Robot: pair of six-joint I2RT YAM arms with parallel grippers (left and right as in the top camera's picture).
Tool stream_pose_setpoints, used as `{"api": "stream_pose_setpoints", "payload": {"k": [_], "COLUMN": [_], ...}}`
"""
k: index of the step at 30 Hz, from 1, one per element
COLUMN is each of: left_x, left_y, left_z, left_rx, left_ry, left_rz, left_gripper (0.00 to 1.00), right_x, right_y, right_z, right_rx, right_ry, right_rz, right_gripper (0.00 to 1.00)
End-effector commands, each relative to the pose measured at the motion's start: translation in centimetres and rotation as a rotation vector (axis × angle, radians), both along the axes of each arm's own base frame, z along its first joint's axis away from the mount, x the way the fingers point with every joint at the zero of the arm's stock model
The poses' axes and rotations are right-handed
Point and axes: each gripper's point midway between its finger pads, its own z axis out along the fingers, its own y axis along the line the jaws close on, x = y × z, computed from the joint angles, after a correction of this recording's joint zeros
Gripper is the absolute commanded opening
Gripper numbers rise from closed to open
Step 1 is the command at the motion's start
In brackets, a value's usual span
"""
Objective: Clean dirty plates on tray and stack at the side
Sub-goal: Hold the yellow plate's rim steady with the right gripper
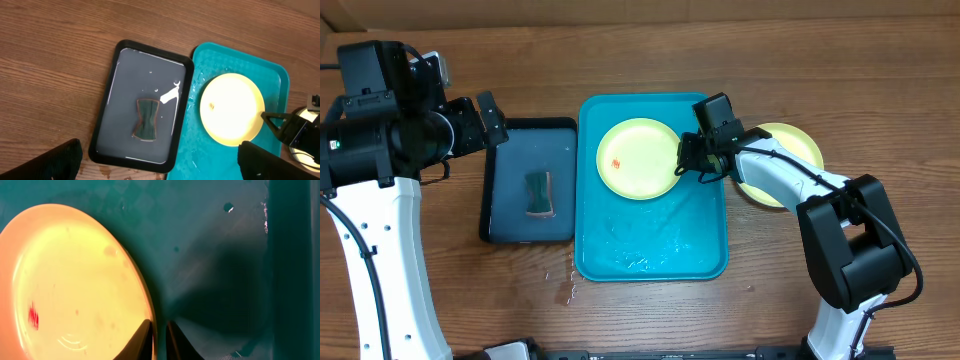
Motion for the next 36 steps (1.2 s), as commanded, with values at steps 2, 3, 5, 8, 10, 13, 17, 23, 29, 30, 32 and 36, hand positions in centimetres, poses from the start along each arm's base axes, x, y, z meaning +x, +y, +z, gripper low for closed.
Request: {"api": "stream_pose_setpoints", "payload": {"k": [2, 3, 5, 8, 10, 13, 17, 23, 29, 30, 32, 36], "left_x": [0.16, 0.16, 0.17, 0.16, 0.16, 0.16, 0.16, 0.17, 0.16, 0.16, 0.16, 0.16], "left_y": [-0.39, -0.39, -0.39, -0.39, -0.39, -0.39, -0.39, -0.39, -0.39, -0.39, -0.39, -0.39], "left_z": [0.77, 0.77, 0.77, 0.77, 0.77, 0.77, 0.77, 0.77, 0.77, 0.77, 0.77, 0.77], "left_rx": [-0.009, -0.009, -0.009, -0.009, -0.009, -0.009, -0.009, -0.009, -0.009, -0.009, -0.009, -0.009], "left_ry": [-0.025, -0.025, -0.025, -0.025, -0.025, -0.025, -0.025, -0.025, -0.025, -0.025, -0.025, -0.025], "left_rz": [-0.007, -0.007, -0.007, -0.007, -0.007, -0.007, -0.007, -0.007, -0.007, -0.007, -0.007, -0.007], "left_gripper": [1.00, 1.00, 1.00, 1.00, 1.00, 1.00, 1.00, 1.00, 1.00, 1.00, 1.00, 1.00], "right_x": [-0.55, -0.63, -0.76, -0.72, -0.60, -0.33, -0.27, -0.25, -0.26, -0.26, -0.25, -0.17], "right_y": [0.27, 0.42, 0.64, 0.70, 0.75, 0.68, 0.61, 0.63, 0.61, 0.61, 0.60, 0.64], "right_z": [-0.31, -0.28, -0.25, -0.21, -0.13, 0.02, 0.22, 0.34, 0.32, 0.32, 0.32, 0.37], "right_rx": [0.005, 0.013, 0.025, 0.028, 0.030, 0.025, 0.022, 0.022, 0.022, 0.022, 0.022, 0.024], "right_ry": [0.017, 0.020, 0.026, 0.024, 0.019, 0.007, 0.002, -0.002, -0.001, -0.001, -0.001, -0.005], "right_rz": [0.020, 0.025, 0.032, 0.033, 0.032, 0.028, 0.025, 0.030, 0.029, 0.029, 0.029, 0.029], "right_gripper": [0.07, 0.06, 0.04, 0.04, 0.04, 0.04, 0.04, 0.31, 0.65, 0.65, 0.65, 0.65]}}
